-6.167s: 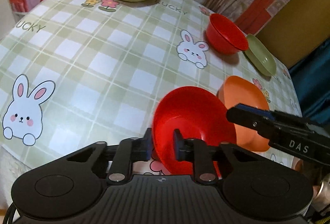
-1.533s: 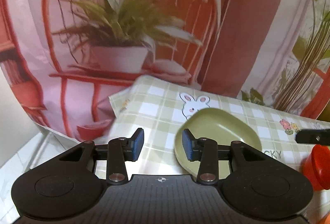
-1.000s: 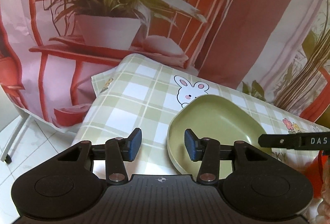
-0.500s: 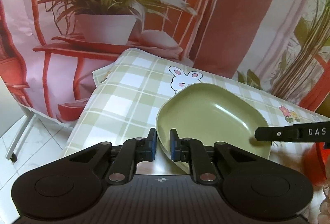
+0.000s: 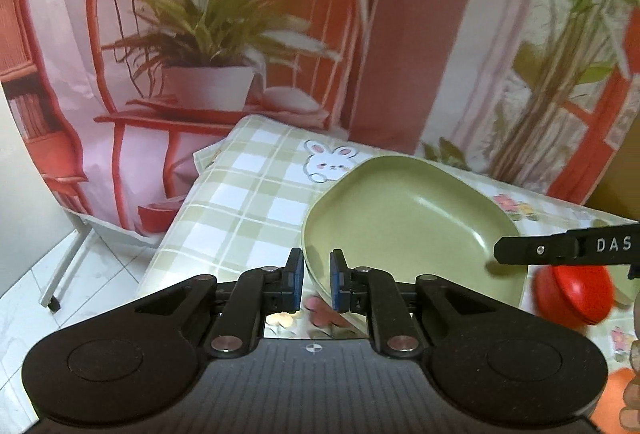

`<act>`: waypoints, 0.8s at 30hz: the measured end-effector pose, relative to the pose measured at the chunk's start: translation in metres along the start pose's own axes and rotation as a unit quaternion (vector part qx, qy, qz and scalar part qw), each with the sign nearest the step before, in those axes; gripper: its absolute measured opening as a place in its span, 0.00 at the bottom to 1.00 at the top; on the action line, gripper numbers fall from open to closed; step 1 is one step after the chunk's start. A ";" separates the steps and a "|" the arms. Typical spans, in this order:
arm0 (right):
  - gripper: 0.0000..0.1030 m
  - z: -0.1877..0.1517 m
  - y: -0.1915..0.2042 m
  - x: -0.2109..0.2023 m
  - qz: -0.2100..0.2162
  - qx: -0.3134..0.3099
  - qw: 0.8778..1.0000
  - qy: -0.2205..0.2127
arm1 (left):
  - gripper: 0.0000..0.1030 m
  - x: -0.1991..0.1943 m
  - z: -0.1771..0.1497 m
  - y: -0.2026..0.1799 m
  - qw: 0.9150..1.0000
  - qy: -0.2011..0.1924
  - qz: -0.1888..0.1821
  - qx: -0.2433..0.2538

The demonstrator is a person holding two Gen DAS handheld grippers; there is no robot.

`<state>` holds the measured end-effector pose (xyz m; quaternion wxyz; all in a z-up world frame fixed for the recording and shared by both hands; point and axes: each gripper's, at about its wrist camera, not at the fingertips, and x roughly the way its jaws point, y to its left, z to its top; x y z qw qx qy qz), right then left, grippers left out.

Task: Organize plates and bowls

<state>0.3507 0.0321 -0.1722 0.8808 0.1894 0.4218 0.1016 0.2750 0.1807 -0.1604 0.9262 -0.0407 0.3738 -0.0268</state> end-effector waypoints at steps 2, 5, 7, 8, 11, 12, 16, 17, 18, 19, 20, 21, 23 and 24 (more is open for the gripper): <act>0.15 -0.006 -0.001 -0.016 0.000 -0.005 1.000 -0.001 | 0.14 -0.014 -0.002 -0.010 1.000 -0.002 0.000 0.003; 0.15 -0.016 -0.004 -0.042 -0.004 -0.013 1.000 -0.013 | 0.15 -0.034 -0.005 -0.027 1.000 -0.007 -0.005 0.010; 0.15 -0.022 -0.009 -0.059 -0.008 -0.015 1.000 -0.022 | 0.15 -0.045 -0.009 -0.039 1.000 -0.009 -0.011 0.018; 0.15 -0.025 -0.012 -0.067 -0.010 -0.016 1.000 -0.025 | 0.15 -0.050 -0.011 -0.046 1.000 -0.008 -0.013 0.023; 0.15 -0.033 -0.022 -0.089 -0.016 -0.020 0.999 -0.034 | 0.15 -0.060 -0.018 -0.063 0.999 -0.004 -0.020 0.032; 0.15 -0.036 -0.025 -0.096 -0.019 -0.021 0.999 -0.037 | 0.15 -0.063 -0.020 -0.068 0.999 -0.004 -0.023 0.035; 0.15 -0.045 -0.040 -0.117 -0.025 -0.017 0.999 -0.044 | 0.16 -0.069 -0.030 -0.086 0.999 -0.002 -0.034 0.041; 0.15 -0.047 -0.044 -0.121 -0.025 -0.014 0.998 -0.047 | 0.16 -0.070 -0.032 -0.090 0.998 0.000 -0.036 0.044; 0.15 -0.049 -0.049 -0.126 -0.025 -0.009 0.998 -0.051 | 0.16 -0.071 -0.034 -0.096 0.998 0.003 -0.037 0.048; 0.15 -0.050 -0.053 -0.130 -0.025 -0.006 0.998 -0.054 | 0.17 -0.072 -0.037 -0.102 0.998 0.005 -0.038 0.053; 0.15 -0.052 -0.057 -0.134 -0.026 -0.004 0.998 -0.056 | 0.17 -0.073 -0.040 -0.107 0.998 0.006 -0.039 0.057; 0.16 -0.054 -0.061 -0.139 -0.026 -0.003 0.998 -0.058 | 0.17 -0.075 -0.042 -0.112 0.997 0.007 -0.040 0.061; 0.15 -0.058 -0.069 -0.148 -0.029 -0.001 0.998 -0.062 | 0.17 -0.079 -0.046 -0.121 0.997 0.008 -0.045 0.065; 0.15 -0.060 -0.073 -0.152 -0.030 -0.001 0.997 -0.064 | 0.17 -0.082 -0.047 -0.125 0.997 0.007 -0.049 0.066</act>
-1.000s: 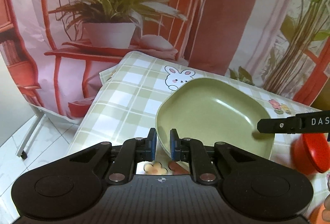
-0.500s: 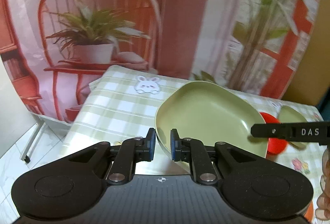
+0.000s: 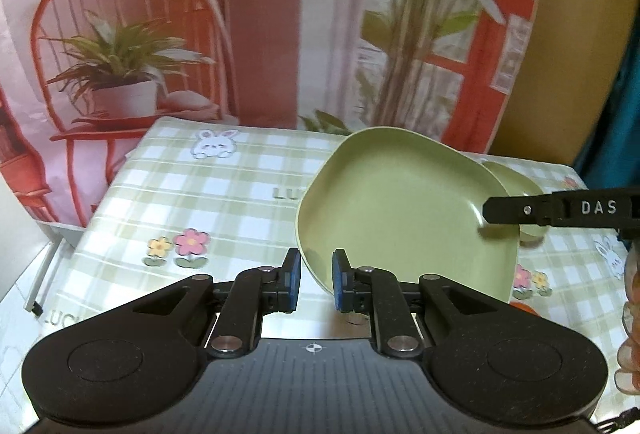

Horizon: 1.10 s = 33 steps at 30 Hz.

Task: Organize plates and bowls

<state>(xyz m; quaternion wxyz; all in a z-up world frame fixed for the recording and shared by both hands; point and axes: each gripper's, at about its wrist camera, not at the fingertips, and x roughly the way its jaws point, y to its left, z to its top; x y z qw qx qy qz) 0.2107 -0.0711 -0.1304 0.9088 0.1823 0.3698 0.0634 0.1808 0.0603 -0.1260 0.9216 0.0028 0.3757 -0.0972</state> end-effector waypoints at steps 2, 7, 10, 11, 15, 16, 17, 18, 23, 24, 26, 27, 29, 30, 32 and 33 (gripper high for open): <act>0.15 -0.003 -0.008 -0.009 -0.002 0.002 1.000 -0.004 | 0.17 -0.005 -0.003 -0.009 1.000 0.000 -0.007 0.001; 0.16 -0.012 -0.026 -0.028 -0.010 0.007 1.000 -0.011 | 0.17 -0.013 -0.012 -0.029 1.000 0.008 -0.028 0.006; 0.16 -0.017 -0.035 -0.037 -0.015 0.007 1.000 -0.011 | 0.18 -0.018 -0.018 -0.038 0.999 0.011 -0.042 0.007; 0.16 -0.018 -0.038 -0.040 -0.016 0.006 1.000 -0.012 | 0.18 -0.020 -0.021 -0.042 0.999 0.011 -0.045 0.009; 0.16 -0.024 -0.046 -0.050 -0.022 0.008 1.000 -0.014 | 0.18 -0.025 -0.029 -0.053 0.998 0.016 -0.056 0.015; 0.16 -0.025 -0.049 -0.052 -0.022 0.008 1.000 -0.014 | 0.18 -0.026 -0.030 -0.056 0.998 0.017 -0.058 0.017; 0.16 -0.026 -0.052 -0.053 -0.023 0.009 1.000 -0.015 | 0.19 -0.026 -0.031 -0.058 0.998 0.019 -0.060 0.019; 0.16 -0.028 -0.054 -0.055 -0.024 0.010 1.000 -0.015 | 0.19 -0.027 -0.032 -0.060 0.998 0.021 -0.062 0.022; 0.16 -0.034 -0.068 -0.062 -0.027 0.017 0.999 -0.017 | 0.19 -0.026 -0.038 -0.071 0.996 0.032 -0.074 0.026; 0.16 -0.035 -0.070 -0.062 -0.028 0.017 0.999 -0.017 | 0.19 -0.027 -0.040 -0.072 0.996 0.035 -0.077 0.025; 0.16 -0.036 -0.075 -0.062 -0.028 0.019 0.999 -0.016 | 0.19 -0.026 -0.044 -0.077 0.996 0.042 -0.081 0.025; 0.16 -0.037 -0.078 -0.061 -0.028 0.021 0.999 -0.015 | 0.19 -0.026 -0.046 -0.079 0.995 0.044 -0.083 0.026; 0.16 -0.038 -0.083 -0.060 -0.028 0.023 0.999 -0.014 | 0.19 -0.024 -0.049 -0.080 0.995 0.051 -0.086 0.029; 0.16 -0.039 -0.085 -0.060 -0.028 0.024 0.999 -0.012 | 0.19 -0.023 -0.051 -0.082 0.994 0.055 -0.088 0.029; 0.16 -0.041 -0.088 -0.058 -0.028 0.024 0.999 -0.010 | 0.19 -0.020 -0.054 -0.084 0.994 0.061 -0.090 0.030; 0.16 -0.042 -0.089 -0.057 -0.029 0.024 0.999 -0.009 | 0.19 -0.019 -0.056 -0.084 0.993 0.065 -0.091 0.030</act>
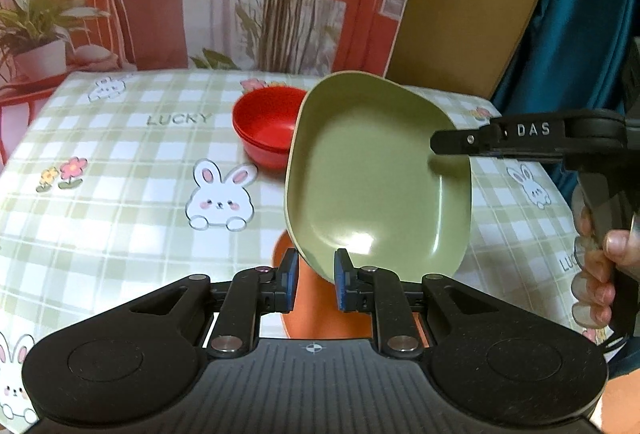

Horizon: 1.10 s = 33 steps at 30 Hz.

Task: Organize plates and bowls

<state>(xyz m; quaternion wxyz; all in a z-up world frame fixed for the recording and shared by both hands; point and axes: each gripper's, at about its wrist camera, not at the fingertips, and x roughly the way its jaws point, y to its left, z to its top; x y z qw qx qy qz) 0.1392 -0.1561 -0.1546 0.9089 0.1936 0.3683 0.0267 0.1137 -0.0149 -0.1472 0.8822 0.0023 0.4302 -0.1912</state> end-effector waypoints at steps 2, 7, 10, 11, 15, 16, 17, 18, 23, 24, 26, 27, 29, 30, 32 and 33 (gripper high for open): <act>0.16 -0.002 -0.002 0.002 -0.002 -0.001 1.000 0.004 | 0.20 0.003 -0.003 -0.002 1.000 0.006 -0.002 0.000; 0.16 -0.008 -0.006 0.010 -0.002 0.003 1.000 0.018 | 0.20 0.013 -0.015 -0.002 0.999 0.039 -0.021 -0.011; 0.16 -0.014 -0.007 0.014 -0.003 0.004 1.000 0.027 | 0.21 0.019 -0.026 -0.004 0.998 0.061 -0.031 -0.010; 0.16 -0.016 -0.007 0.015 -0.004 0.003 1.000 0.030 | 0.21 0.021 -0.029 -0.005 0.997 0.068 -0.034 -0.010; 0.17 -0.021 -0.006 0.020 -0.005 0.003 0.999 0.041 | 0.21 0.026 -0.038 -0.002 0.995 0.083 -0.041 -0.023; 0.17 -0.022 -0.006 0.021 -0.006 0.003 0.999 0.043 | 0.21 0.026 -0.036 0.000 0.995 0.085 -0.043 -0.027; 0.17 -0.023 -0.006 0.023 -0.007 0.003 0.999 0.046 | 0.21 0.026 -0.037 0.001 0.995 0.086 -0.044 -0.029; 0.17 -0.023 -0.006 0.024 -0.009 0.003 0.999 0.048 | 0.21 0.027 -0.038 0.002 0.995 0.087 -0.045 -0.030; 0.17 -0.025 -0.002 0.033 -0.018 -0.004 0.998 0.057 | 0.22 0.030 -0.041 0.006 0.994 0.092 -0.050 -0.039; 0.19 -0.024 -0.001 0.035 -0.019 -0.006 0.998 0.059 | 0.22 0.031 -0.040 0.007 0.994 0.092 -0.053 -0.041; 0.19 -0.025 -0.001 0.037 -0.023 -0.009 0.998 0.062 | 0.24 0.030 -0.040 0.006 0.993 0.093 -0.055 -0.041; 0.19 -0.025 -0.001 0.038 -0.025 -0.012 0.998 0.063 | 0.25 0.030 -0.040 0.007 0.993 0.093 -0.057 -0.040; 0.19 -0.026 0.000 0.041 -0.027 -0.015 0.997 0.068 | 0.31 0.029 -0.039 0.007 0.993 0.092 -0.059 -0.039; 0.19 -0.026 0.000 0.043 -0.028 -0.017 0.997 0.070 | 0.33 0.028 -0.038 0.008 0.994 0.088 -0.058 -0.038; 0.19 -0.028 0.002 0.047 -0.031 -0.023 0.996 0.074 | 0.39 0.026 -0.035 0.010 0.995 0.080 -0.054 -0.035; 0.19 -0.029 0.003 0.048 -0.032 -0.026 0.996 0.077 | 0.40 0.025 -0.032 0.012 0.995 0.076 -0.051 -0.035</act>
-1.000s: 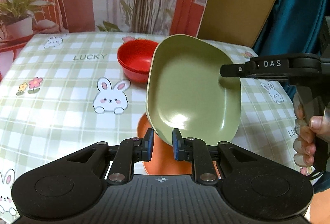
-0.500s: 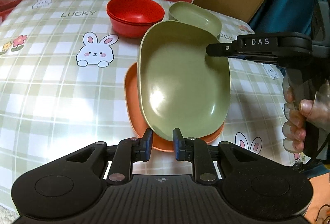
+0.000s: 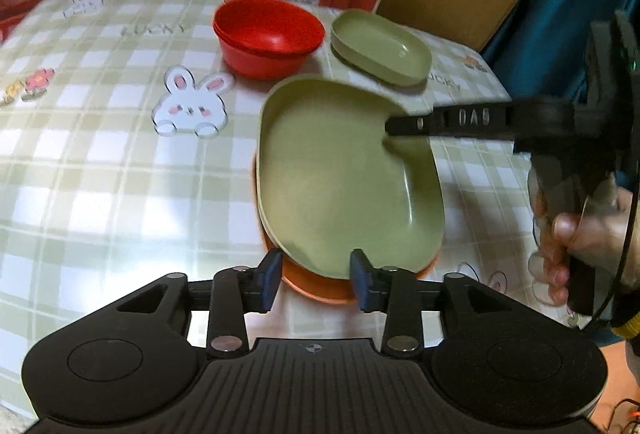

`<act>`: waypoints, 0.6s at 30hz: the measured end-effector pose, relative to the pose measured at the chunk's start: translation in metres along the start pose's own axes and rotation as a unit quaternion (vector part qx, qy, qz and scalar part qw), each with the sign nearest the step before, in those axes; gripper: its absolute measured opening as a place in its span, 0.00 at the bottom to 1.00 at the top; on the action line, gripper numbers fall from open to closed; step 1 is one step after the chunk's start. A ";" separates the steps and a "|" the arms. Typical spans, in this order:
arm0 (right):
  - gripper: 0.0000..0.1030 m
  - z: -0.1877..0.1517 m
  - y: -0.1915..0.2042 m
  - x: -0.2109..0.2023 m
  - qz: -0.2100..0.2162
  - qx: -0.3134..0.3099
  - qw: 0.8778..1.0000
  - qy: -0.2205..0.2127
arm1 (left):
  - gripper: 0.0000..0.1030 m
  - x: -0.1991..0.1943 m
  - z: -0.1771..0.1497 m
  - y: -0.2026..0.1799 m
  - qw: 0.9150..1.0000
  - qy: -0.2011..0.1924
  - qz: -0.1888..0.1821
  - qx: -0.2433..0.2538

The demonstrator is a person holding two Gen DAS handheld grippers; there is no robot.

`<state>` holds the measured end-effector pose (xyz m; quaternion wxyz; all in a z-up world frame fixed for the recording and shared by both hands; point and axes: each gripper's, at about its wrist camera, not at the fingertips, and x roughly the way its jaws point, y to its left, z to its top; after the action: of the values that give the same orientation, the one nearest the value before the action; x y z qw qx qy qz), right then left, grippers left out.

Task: Organize plates and bowls

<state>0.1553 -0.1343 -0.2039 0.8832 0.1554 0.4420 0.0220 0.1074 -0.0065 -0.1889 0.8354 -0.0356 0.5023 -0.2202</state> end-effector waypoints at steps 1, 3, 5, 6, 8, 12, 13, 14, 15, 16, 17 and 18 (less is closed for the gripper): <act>0.19 -0.001 0.001 0.001 -0.002 -0.003 1.000 0.002 | 0.40 -0.001 0.002 0.001 1.000 -0.003 0.002 0.001; 0.19 -0.002 0.003 0.003 -0.003 -0.010 1.000 0.003 | 0.40 -0.004 0.007 0.003 1.000 -0.007 0.007 0.007; 0.19 -0.003 0.005 0.004 -0.006 -0.017 1.000 0.004 | 0.40 -0.006 0.009 0.004 1.000 -0.008 0.005 0.012; 0.19 -0.003 0.006 0.005 -0.008 -0.021 1.000 0.004 | 0.40 -0.007 0.009 0.004 1.000 -0.006 0.002 0.014; 0.19 -0.002 0.006 0.005 -0.011 -0.022 1.000 0.004 | 0.40 -0.007 0.009 0.004 1.000 -0.002 -0.004 0.018; 0.19 0.000 0.003 0.002 -0.018 -0.026 0.999 0.001 | 0.40 -0.005 0.004 -0.005 0.999 0.015 -0.021 0.033; 0.19 0.000 0.002 0.001 -0.019 -0.026 1.000 0.001 | 0.40 -0.005 0.002 -0.007 0.999 0.019 -0.027 0.038; 0.19 0.000 0.001 0.001 -0.019 -0.025 1.000 0.001 | 0.40 -0.005 0.001 -0.009 0.998 0.023 -0.031 0.042; 0.19 0.000 0.000 0.000 -0.018 -0.025 1.000 0.001 | 0.41 -0.004 -0.001 -0.009 0.998 0.027 -0.035 0.045; 0.19 0.000 -0.001 0.000 -0.017 -0.024 1.000 0.002 | 0.41 -0.002 -0.002 -0.009 0.998 0.030 -0.037 0.045; 0.19 -0.001 -0.001 0.001 -0.017 -0.024 1.000 0.002 | 0.41 -0.001 -0.002 -0.008 0.998 0.034 -0.038 0.042; 0.19 -0.001 0.000 0.001 -0.017 -0.024 1.000 0.003 | 0.40 0.001 -0.003 -0.006 0.998 0.039 -0.040 0.037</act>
<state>0.1550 -0.1342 -0.2052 0.8858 0.1267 0.4461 0.0181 0.1032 -0.0120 -0.1893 0.8067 -0.0159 0.5238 -0.2733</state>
